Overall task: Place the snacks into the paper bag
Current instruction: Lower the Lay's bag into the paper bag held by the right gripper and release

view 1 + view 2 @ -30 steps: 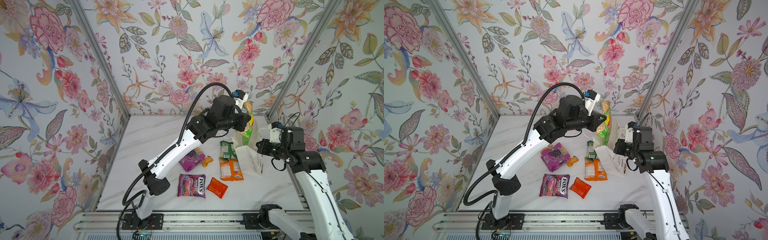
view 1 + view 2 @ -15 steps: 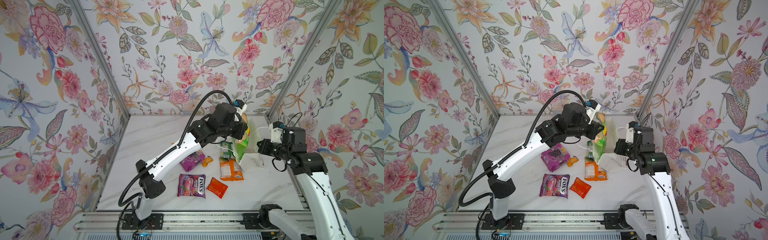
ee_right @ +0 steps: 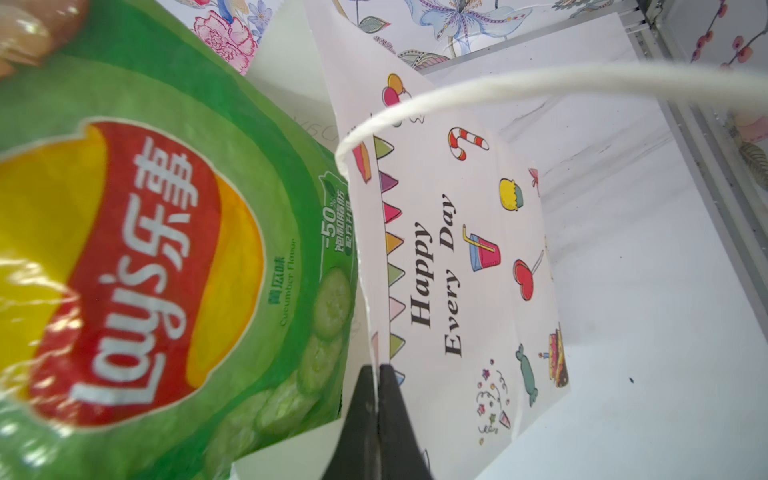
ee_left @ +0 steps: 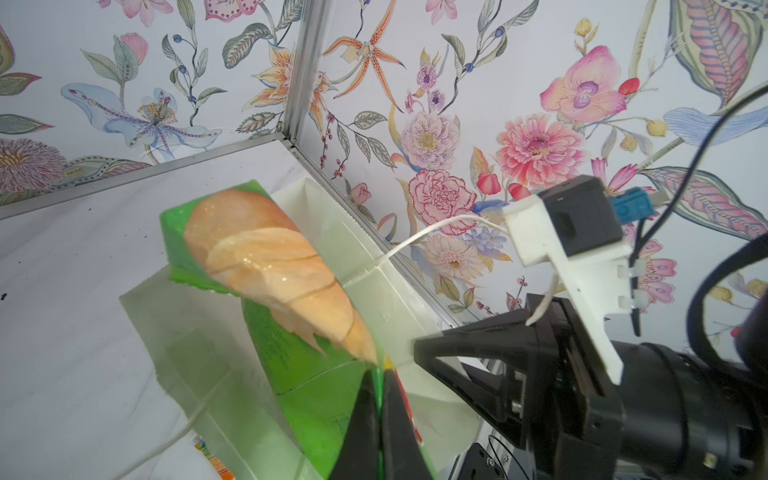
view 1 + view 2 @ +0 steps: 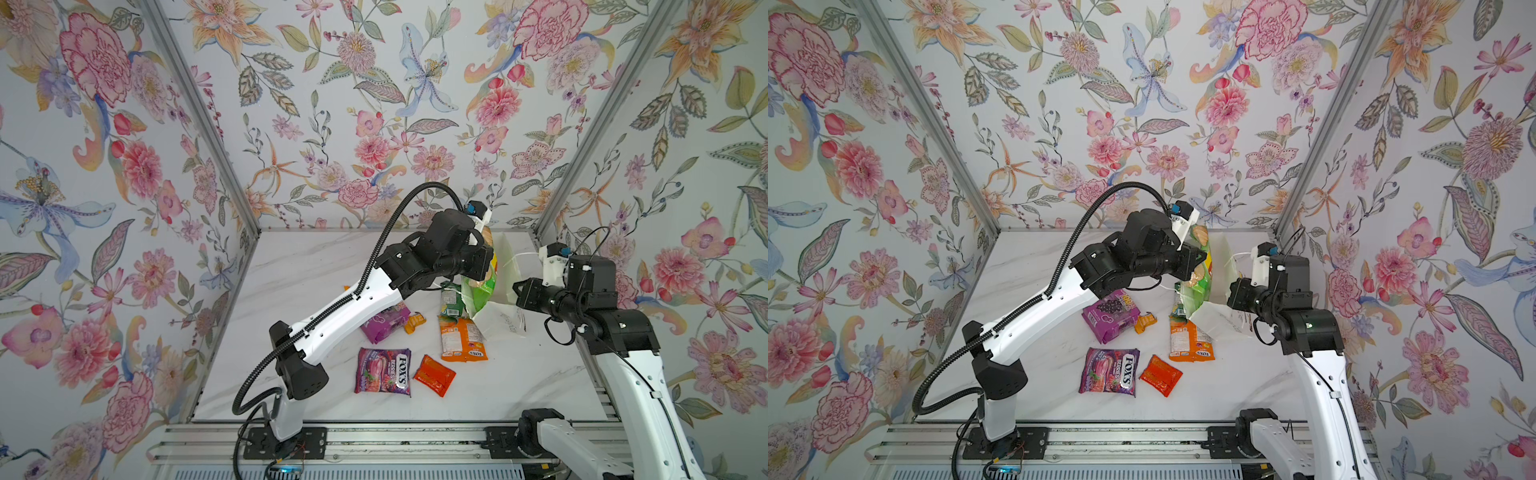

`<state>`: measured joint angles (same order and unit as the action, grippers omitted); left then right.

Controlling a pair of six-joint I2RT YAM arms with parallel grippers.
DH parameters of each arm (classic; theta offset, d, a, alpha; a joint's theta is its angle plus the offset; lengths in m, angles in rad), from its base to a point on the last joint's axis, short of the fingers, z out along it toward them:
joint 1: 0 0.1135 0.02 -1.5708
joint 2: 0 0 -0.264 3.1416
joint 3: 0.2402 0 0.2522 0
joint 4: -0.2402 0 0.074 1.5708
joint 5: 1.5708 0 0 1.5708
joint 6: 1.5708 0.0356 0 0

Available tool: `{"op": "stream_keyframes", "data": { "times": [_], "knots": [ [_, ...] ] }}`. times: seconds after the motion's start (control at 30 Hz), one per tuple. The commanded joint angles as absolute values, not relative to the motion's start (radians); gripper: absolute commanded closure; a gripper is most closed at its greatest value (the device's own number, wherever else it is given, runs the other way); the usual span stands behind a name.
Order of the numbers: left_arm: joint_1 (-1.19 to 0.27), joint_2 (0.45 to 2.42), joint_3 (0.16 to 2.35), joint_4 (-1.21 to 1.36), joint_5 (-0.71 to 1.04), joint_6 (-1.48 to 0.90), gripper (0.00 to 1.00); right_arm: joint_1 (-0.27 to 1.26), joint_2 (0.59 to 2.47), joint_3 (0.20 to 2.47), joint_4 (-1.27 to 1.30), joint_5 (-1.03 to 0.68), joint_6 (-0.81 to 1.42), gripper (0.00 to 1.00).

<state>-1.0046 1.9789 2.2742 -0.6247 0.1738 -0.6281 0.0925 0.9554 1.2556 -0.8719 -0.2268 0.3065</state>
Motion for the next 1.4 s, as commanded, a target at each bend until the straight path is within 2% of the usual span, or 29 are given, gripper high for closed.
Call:
{"op": "stream_keyframes", "data": {
  "times": [0.0,0.6,0.93,1.17,1.37],
  "knots": [
    [-1.008,2.046,2.352,-0.672,0.130,-0.626,1.00,0.103,0.942,1.250,-0.828,-0.257,0.328,1.00],
    [-0.993,2.178,2.475,-0.815,0.000,-0.622,1.00,0.138,0.954,1.233,-0.809,-0.249,0.352,1.00],
    [-0.992,2.223,2.476,-0.794,0.041,-0.639,1.00,0.153,0.963,1.238,-0.804,-0.220,0.358,1.00],
    [-0.995,2.223,2.474,-0.790,0.069,-0.642,0.94,0.154,0.958,1.220,-0.800,-0.180,0.368,1.00],
    [-0.994,2.194,2.470,-0.782,0.039,-0.638,0.76,0.146,0.965,1.206,-0.802,-0.141,0.388,1.00]
  ]
}}
